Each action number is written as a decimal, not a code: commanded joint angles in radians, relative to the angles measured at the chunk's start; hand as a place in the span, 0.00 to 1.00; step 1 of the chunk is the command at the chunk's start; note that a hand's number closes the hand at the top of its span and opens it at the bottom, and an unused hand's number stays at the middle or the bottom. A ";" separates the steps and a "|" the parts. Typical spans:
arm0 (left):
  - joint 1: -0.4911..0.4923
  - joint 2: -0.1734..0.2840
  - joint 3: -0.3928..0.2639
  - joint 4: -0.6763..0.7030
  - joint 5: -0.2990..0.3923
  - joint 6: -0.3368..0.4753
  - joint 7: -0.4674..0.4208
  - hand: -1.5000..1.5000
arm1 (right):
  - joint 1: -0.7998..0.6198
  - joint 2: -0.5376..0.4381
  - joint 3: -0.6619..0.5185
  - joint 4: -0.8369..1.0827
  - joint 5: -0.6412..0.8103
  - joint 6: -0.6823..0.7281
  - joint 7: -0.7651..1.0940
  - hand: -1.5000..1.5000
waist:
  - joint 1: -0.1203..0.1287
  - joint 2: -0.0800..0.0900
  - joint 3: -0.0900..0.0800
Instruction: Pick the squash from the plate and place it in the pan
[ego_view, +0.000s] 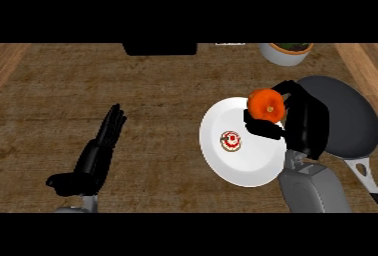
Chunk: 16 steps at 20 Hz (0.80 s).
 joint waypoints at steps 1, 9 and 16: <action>-0.016 -0.009 0.001 -0.006 0.013 -0.014 0.024 0.50 | -0.004 -0.003 -0.101 -0.007 -0.038 -0.059 0.030 1.00 | 0.015 0.007 0.001; -0.037 -0.017 0.014 0.032 -0.009 -0.021 -0.002 0.50 | 0.018 -0.146 -0.263 0.131 -0.108 -0.219 -0.132 1.00 | 0.017 0.009 0.001; -0.057 -0.037 -0.008 0.001 -0.021 -0.008 0.051 0.50 | -0.072 -0.294 -0.428 0.382 -0.189 -0.434 -0.299 1.00 | 0.023 0.011 0.003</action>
